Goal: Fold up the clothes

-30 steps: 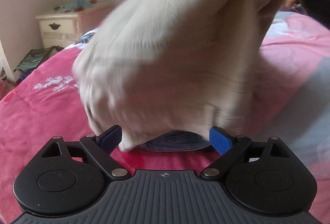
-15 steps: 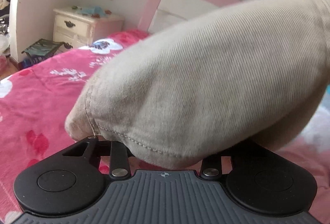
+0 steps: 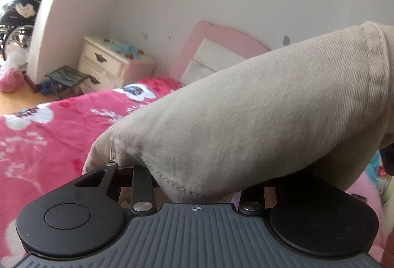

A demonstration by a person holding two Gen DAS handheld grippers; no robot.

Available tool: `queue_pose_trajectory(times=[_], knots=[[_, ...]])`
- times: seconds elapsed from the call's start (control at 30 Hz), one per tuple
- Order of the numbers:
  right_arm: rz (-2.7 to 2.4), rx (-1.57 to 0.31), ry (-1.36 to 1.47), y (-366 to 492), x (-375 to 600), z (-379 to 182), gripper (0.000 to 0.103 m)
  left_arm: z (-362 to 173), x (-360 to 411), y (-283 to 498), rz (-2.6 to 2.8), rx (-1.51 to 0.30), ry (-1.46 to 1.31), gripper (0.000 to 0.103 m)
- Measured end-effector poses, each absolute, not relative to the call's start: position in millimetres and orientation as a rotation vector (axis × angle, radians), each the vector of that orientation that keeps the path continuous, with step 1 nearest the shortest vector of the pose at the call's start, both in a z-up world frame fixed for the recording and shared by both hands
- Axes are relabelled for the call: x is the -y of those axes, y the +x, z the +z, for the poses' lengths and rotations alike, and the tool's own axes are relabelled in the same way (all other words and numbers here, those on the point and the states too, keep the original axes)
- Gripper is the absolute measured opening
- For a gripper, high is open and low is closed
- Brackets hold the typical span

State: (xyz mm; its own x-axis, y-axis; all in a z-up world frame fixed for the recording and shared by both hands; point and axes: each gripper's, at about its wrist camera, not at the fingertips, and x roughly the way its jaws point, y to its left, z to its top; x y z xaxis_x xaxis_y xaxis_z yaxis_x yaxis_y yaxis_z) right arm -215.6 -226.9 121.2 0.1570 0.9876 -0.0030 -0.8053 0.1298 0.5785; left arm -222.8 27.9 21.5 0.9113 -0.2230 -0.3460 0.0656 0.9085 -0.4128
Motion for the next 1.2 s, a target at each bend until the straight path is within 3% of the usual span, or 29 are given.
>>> queue_pose_trajectory(times=[0.3, 0.6, 0.73, 0.93, 1.03, 1.07, 1.2], knots=[[1.549, -0.343, 0.674, -318.3, 241.8, 171.7, 0.004, 84.1, -67.9, -325.3, -0.184, -0.327, -0.342, 0.037], [1.698, -0.189, 0.781, -367.0, 262.6, 194.7, 0.004, 131.1, -63.0, -383.9, -0.239, -0.329, -0.274, 0.038], [1.626, -0.221, 0.864, -347.1, 266.6, 175.7, 0.004, 116.6, -61.3, -354.9, -0.263, -0.428, -0.28, 0.038], [1.29, -0.414, 0.919, -264.9, 285.7, 124.7, 0.004, 70.7, -40.2, -258.4, -0.256, -0.576, -0.283, 0.04], [1.133, -0.525, 0.958, -205.4, 291.1, 82.0, 0.004, 30.0, -34.3, -186.8, -0.262, -0.668, -0.271, 0.043], [1.078, -0.572, 0.97, -181.1, 291.7, 61.6, 0.003, 10.8, -35.0, -162.3, -0.244, -0.698, -0.244, 0.05], [0.773, -0.783, 0.933, -92.4, 291.0, -33.6, 0.004, -61.5, -40.7, -75.5, -0.177, -0.816, -0.164, 0.052]])
